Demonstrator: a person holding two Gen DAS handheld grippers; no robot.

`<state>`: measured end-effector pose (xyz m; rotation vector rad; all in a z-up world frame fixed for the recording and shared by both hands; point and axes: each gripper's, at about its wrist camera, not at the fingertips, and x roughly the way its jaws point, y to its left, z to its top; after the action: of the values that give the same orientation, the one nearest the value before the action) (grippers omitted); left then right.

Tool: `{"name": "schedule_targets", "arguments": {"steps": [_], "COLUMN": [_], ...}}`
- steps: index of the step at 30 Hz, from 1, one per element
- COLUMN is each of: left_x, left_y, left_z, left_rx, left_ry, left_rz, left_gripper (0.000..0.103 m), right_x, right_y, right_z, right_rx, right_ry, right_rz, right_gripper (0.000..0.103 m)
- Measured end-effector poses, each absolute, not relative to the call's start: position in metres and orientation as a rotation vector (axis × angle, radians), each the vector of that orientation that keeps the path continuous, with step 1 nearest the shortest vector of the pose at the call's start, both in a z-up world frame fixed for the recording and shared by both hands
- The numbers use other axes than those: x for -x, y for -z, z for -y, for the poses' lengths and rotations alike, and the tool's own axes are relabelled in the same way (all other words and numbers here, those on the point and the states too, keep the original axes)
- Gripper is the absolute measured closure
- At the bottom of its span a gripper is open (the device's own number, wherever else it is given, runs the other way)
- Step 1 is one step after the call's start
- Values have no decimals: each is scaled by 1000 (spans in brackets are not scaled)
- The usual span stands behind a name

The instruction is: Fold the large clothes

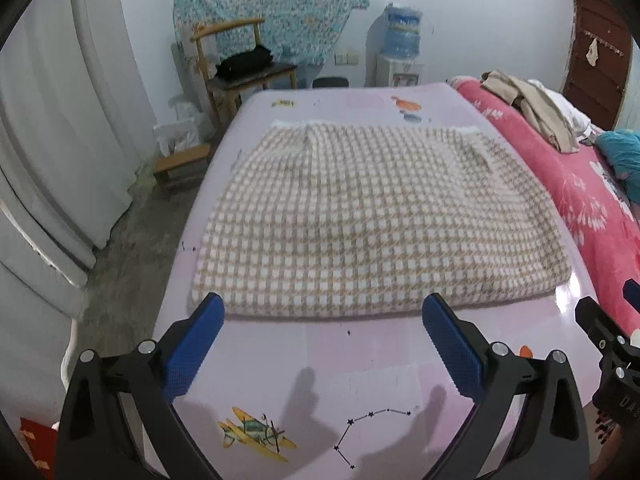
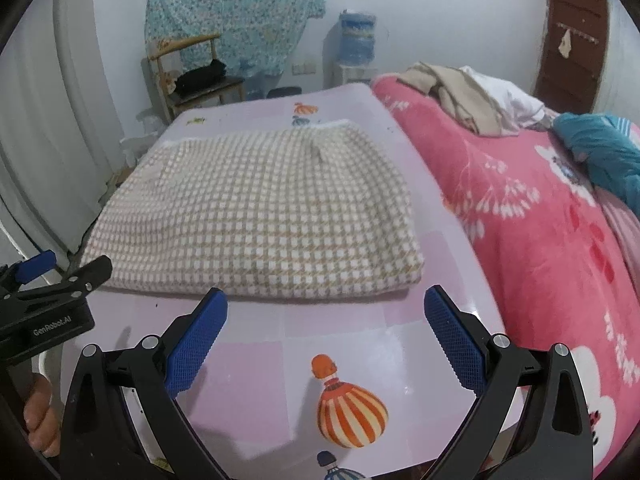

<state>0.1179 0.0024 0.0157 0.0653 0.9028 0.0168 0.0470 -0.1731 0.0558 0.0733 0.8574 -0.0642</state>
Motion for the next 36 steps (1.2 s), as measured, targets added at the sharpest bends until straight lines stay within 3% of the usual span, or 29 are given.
{"name": "schedule_targets", "arguments": {"steps": [36], "left_x": [-126], "left_y": [4], "left_z": [-2], "left_rx": [-42], "left_ry": [13], "left_rz": [-1010], "left_gripper": [6], "right_x": [-62], "right_y": [-40], "right_z": [158], "right_rx": [-71], "right_ry": [21], "right_rz": [-963], "right_gripper": [8]}}
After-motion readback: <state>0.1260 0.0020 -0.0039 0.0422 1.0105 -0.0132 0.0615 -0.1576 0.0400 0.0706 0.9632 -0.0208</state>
